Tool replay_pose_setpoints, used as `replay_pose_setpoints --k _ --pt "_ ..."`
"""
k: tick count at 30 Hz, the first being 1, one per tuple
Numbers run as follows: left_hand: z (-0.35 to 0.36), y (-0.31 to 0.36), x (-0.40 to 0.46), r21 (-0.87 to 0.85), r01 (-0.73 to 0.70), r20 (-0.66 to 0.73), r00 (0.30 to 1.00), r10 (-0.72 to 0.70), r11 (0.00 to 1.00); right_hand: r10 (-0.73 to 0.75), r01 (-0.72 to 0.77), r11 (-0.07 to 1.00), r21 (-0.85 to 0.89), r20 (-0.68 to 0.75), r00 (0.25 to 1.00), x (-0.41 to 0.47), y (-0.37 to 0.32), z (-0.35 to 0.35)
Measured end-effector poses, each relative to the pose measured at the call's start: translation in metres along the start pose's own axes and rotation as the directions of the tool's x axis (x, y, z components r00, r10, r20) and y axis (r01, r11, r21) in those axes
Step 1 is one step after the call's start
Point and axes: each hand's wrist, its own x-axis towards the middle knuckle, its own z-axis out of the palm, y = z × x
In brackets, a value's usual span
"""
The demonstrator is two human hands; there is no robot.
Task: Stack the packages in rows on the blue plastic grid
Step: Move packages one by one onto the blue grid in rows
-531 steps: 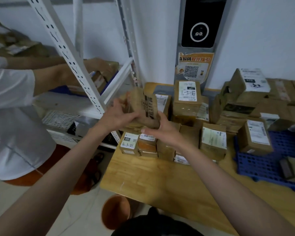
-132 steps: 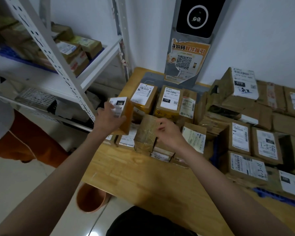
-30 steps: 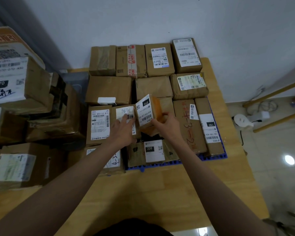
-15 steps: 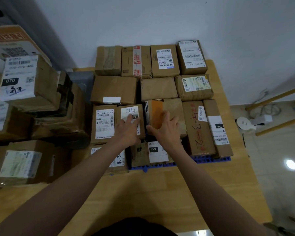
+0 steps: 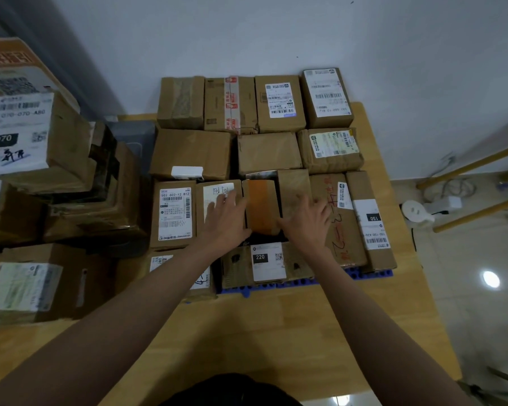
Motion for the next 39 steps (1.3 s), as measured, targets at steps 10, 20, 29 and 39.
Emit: replay_pose_setpoints --k 10,20,29,39 --pt "0.006 0.008 0.004 0.012 -0.076 0.106 0.992 0.075 0.997 -0.059 0.058 0.998 0.015 0.132 0.989 0.002 0.011 0.003" --pt "-0.037 0.005 -0.014 -0.036 -0.112 0.104 0.988 0.115 0.993 -0.150 0.169 0.983 -0.070 0.214 0.965 -0.018 -0.016 -0.030" --pt "-0.082 -0.051 -0.071 -0.068 -0.007 0.061 0.998 0.011 0.998 -0.445 0.507 0.859 -0.075 0.380 0.811 -0.066 -0.089 -0.051" --pt "-0.100 -0.113 -0.165 -0.115 0.127 0.048 0.991 -0.122 0.985 -0.542 0.642 0.762 -0.092 0.453 0.708 -0.142 -0.154 -0.031"
